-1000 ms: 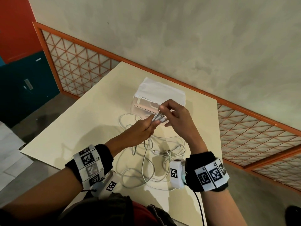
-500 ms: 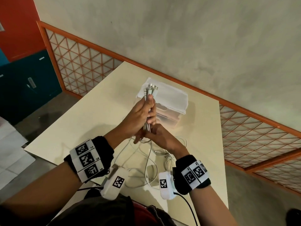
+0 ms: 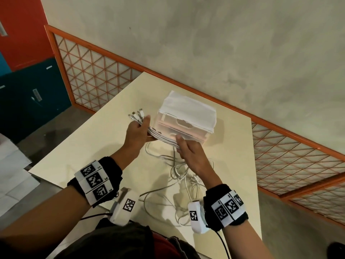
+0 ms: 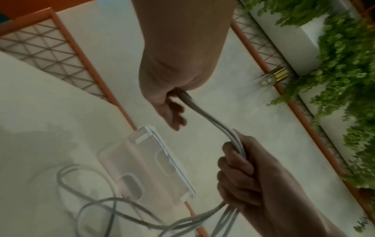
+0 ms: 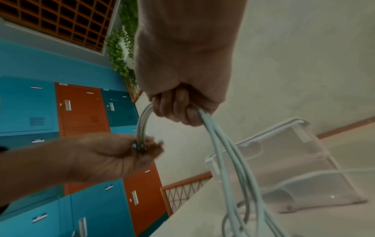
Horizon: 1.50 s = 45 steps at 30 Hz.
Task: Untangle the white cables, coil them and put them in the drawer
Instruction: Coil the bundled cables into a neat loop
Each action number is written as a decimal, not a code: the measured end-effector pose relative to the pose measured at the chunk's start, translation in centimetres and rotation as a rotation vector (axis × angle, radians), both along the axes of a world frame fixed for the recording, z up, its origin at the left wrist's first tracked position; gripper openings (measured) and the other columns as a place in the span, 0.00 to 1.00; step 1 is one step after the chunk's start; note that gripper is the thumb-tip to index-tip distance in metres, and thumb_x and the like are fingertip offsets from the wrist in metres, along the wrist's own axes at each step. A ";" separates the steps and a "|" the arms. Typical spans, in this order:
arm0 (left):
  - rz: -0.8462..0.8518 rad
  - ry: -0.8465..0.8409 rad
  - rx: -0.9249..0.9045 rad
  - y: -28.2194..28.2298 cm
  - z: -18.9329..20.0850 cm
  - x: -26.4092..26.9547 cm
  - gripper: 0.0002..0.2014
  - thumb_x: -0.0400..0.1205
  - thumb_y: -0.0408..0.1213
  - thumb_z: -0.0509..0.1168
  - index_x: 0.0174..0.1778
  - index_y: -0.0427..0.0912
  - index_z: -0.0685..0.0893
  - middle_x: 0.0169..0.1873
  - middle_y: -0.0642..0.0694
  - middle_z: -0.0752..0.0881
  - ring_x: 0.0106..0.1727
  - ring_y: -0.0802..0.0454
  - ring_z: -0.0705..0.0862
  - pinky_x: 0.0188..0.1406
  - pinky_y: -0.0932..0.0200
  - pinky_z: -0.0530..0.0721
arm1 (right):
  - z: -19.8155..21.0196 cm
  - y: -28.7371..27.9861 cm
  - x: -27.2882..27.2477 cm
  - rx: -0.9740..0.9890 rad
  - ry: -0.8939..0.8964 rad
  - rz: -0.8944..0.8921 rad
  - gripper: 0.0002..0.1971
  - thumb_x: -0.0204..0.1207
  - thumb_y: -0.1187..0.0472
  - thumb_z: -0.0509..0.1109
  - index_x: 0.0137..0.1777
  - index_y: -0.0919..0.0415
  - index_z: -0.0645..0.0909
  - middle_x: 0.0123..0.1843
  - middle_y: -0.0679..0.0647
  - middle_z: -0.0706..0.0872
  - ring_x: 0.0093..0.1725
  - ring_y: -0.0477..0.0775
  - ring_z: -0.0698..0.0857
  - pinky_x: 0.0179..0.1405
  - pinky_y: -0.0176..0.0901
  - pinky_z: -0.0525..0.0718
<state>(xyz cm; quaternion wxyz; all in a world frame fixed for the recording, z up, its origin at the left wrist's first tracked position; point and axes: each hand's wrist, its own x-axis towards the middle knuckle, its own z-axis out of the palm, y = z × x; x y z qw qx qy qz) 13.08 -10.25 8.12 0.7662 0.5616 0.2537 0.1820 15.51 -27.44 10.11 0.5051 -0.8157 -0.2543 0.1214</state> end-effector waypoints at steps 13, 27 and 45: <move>-0.638 0.060 0.475 -2.6 1.7 -2.6 0.31 0.86 0.56 0.45 0.23 0.42 0.75 0.22 0.52 0.76 0.27 0.54 0.74 0.38 0.58 0.73 | 2.9 0.3 0.9 -0.131 0.019 0.060 0.29 0.85 0.48 0.55 0.27 0.67 0.73 0.21 0.50 0.71 0.21 0.41 0.68 0.30 0.29 0.74; -0.033 -0.189 -0.013 1.4 5.1 -1.1 0.29 0.85 0.49 0.57 0.15 0.51 0.62 0.11 0.58 0.61 0.13 0.62 0.56 0.15 0.66 0.51 | -4.4 -4.0 2.3 -0.240 0.223 0.034 0.25 0.71 0.43 0.74 0.38 0.70 0.84 0.19 0.55 0.75 0.20 0.50 0.76 0.24 0.36 0.72; -0.518 -0.053 0.029 -2.8 0.4 -2.6 0.19 0.65 0.51 0.73 0.47 0.44 0.87 0.15 0.56 0.61 0.17 0.58 0.56 0.19 0.63 0.56 | 0.5 0.2 0.1 -0.032 0.323 0.079 0.32 0.80 0.32 0.35 0.26 0.55 0.60 0.22 0.50 0.59 0.19 0.46 0.57 0.19 0.35 0.56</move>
